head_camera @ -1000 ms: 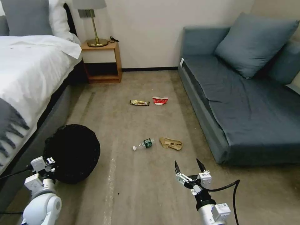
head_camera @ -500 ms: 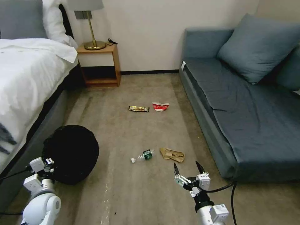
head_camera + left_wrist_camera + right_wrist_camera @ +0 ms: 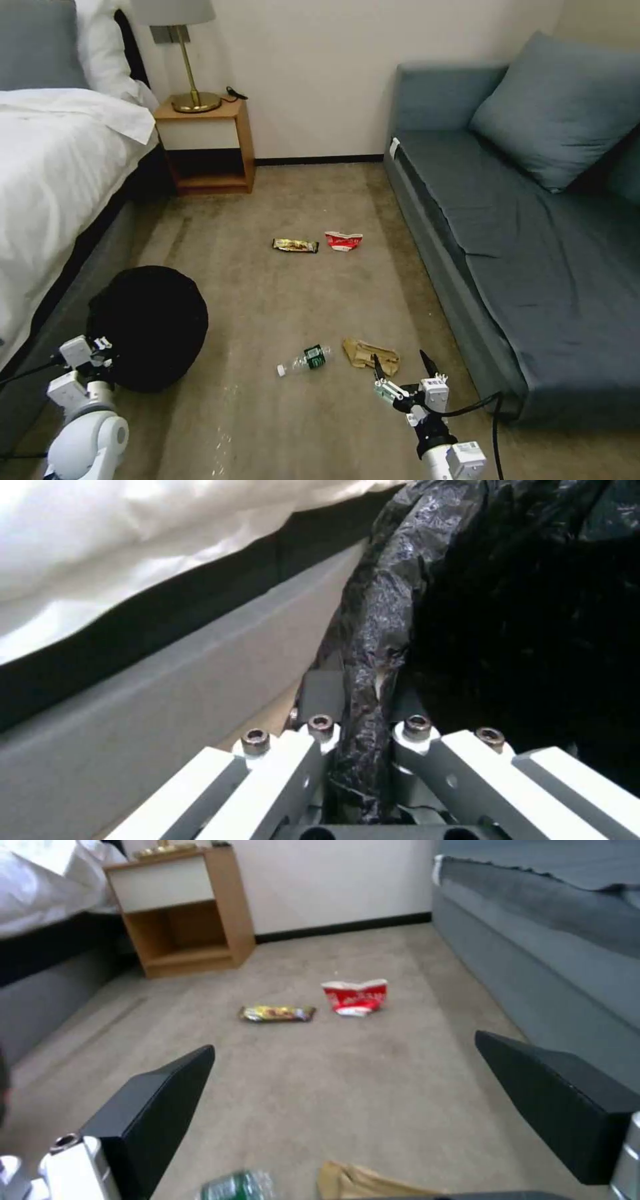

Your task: Pick up the trash bin, then pick up the garbage on the floor and place it into the trash bin.

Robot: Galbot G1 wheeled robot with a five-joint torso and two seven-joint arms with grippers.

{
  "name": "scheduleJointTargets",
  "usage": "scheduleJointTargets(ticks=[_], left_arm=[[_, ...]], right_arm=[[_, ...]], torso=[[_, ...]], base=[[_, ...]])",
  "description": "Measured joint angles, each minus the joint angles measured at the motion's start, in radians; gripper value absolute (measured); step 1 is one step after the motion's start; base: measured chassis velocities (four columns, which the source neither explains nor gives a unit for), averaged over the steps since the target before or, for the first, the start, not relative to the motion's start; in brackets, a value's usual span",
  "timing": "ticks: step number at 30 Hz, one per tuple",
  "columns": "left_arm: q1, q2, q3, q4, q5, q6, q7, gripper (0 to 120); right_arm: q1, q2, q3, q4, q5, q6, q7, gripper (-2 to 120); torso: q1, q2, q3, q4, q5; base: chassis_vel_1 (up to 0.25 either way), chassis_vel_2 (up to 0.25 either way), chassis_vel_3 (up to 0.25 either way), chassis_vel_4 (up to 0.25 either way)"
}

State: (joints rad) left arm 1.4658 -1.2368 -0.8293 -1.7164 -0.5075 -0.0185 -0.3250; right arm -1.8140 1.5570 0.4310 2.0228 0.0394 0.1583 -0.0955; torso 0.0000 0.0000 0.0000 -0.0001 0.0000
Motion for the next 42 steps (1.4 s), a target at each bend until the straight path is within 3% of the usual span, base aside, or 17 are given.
scheduleJointTargets(ticks=[8,13,17,18,19,22,25,27,28,30,31,34,38,39,42], left_arm=[[-0.002,0.016,-0.008,0.008,-0.009,-0.007,0.001,4],[-0.004,0.026,-0.011,0.013,-0.009,-0.015,0.006,4],[-0.006,0.030,-0.013,0.020,-0.007,-0.016,0.021,4],[-0.010,0.028,-0.012,0.020,-0.005,-0.019,0.036,4],[-0.010,0.028,-0.012,0.020,-0.005,-0.019,0.036,4],[-0.003,0.028,-0.009,0.021,0.011,-0.064,0.146,4],[0.005,0.028,-0.007,0.024,0.043,-0.084,0.197,4],[0.007,0.028,-0.002,0.026,0.061,-0.086,0.214,3],[0.007,0.028,-0.002,0.026,0.061,-0.086,0.214,3],[0.002,0.029,0.001,0.035,0.069,-0.077,0.213,3],[0.002,0.029,0.001,0.035,0.069,-0.077,0.213,3],[-0.005,0.036,0.002,0.047,0.082,-0.065,0.202,3],[-0.013,0.037,0.002,0.058,0.090,-0.053,0.185,3],[-0.016,0.036,0.000,0.062,0.092,-0.049,0.178,3],[-0.017,0.031,-0.002,0.066,0.095,-0.046,0.170,3]], right_arm=[[0.028,-0.034,0.032,-0.031,0.015,0.034,-0.158,100],[0.101,-0.096,0.069,-0.055,0.023,-0.036,-0.219,100],[0.188,-0.175,0.081,-0.077,0.074,-0.107,-0.244,100],[0.245,-0.236,0.079,-0.100,0.125,-0.151,-0.268,100],[0.245,-0.236,0.079,-0.100,0.125,-0.151,-0.268,100],[0.339,-0.349,0.060,-0.165,0.198,-0.195,-0.307,100],[0.383,-0.403,0.046,-0.202,0.247,-0.221,-0.343,100],[0.482,-0.488,0.014,-0.282,0.298,-0.243,-0.428,100],[0.482,-0.488,0.014,-0.282,0.298,-0.243,-0.428,100],[0.617,-0.570,-0.077,-0.368,0.335,-0.261,-0.493,100],[0.617,-0.570,-0.077,-0.368,0.335,-0.261,-0.493,100],[0.814,-0.634,-0.220,-0.472,0.358,-0.296,-0.572,100],[1.032,-0.640,-0.384,-0.587,0.378,-0.323,-0.649,100],[1.119,-0.625,-0.447,-0.647,0.377,-0.325,-0.712,100],[1.237,-0.573,-0.536,-0.753,0.348,-0.332,-0.848,100]], torso=[[0.000,0.000,0.000,-0.0001,0.0000],[0.000,0.000,0.000,0.0000,0.0000],[0.000,0.000,0.000,0.0002,0.0002],[0.000,0.000,0.000,0.0001,0.0003],[0.000,0.000,0.000,0.0001,0.0003],[0.000,0.000,0.000,0.0002,0.0002],[0.000,0.000,0.000,-0.0001,0.0005],[0.000,0.000,0.000,-0.0001,0.0004],[0.000,0.000,0.000,-0.0001,0.0004],[0.000,0.000,0.000,-0.0002,0.0002],[0.000,0.000,0.000,-0.0002,0.0002],[0.000,0.000,0.000,0.0002,-0.0005],[0.000,0.000,0.000,0.0002,0.0002],[0.000,0.000,0.000,0.0000,-0.0012],[0.000,0.000,0.000,0.0003,0.0004]], base=[[-0.073,0.074,0.069,-0.074],[0.000,0.000,0.000,0.000],[0.000,0.000,0.000,0.000],[0.000,0.000,0.000,0.000],[0.000,0.000,0.000,0.000],[0.000,0.000,0.000,0.000],[0.000,0.000,0.000,0.000],[0.000,0.000,0.000,0.000],[0.000,0.000,0.000,0.000],[0.000,0.000,0.000,0.000],[0.000,0.000,0.000,0.000],[0.000,0.000,0.000,0.000],[0.000,0.000,0.000,0.000],[0.000,0.000,0.000,0.000],[0.000,0.000,0.000,0.000]])
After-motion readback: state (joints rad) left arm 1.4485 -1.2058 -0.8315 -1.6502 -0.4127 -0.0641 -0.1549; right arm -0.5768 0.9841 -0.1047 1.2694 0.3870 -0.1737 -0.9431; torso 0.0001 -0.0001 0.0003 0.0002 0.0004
